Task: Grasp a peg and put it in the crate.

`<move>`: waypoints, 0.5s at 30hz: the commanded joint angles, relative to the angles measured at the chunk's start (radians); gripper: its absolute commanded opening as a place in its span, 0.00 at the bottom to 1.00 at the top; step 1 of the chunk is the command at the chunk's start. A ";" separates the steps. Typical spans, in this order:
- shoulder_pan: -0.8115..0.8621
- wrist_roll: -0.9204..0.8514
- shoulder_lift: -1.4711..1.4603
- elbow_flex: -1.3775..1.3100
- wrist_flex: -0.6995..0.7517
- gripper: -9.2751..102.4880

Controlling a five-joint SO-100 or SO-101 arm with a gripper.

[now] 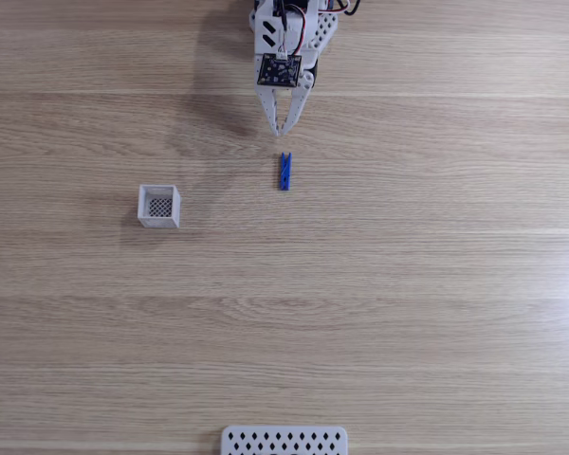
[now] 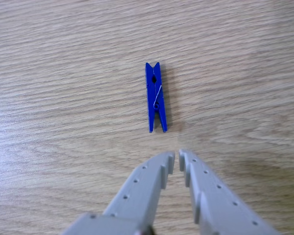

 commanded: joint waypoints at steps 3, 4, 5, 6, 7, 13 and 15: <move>-0.012 0.006 0.029 0.018 -0.005 0.08; -0.012 0.006 0.029 0.018 -0.005 0.08; -0.012 0.006 0.029 0.018 -0.005 0.08; -0.012 0.006 0.029 0.018 -0.005 0.08; -0.012 0.006 0.029 0.018 -0.005 0.08; -0.012 0.006 0.029 0.018 -0.005 0.08; -0.012 0.006 0.009 0.018 -0.005 0.08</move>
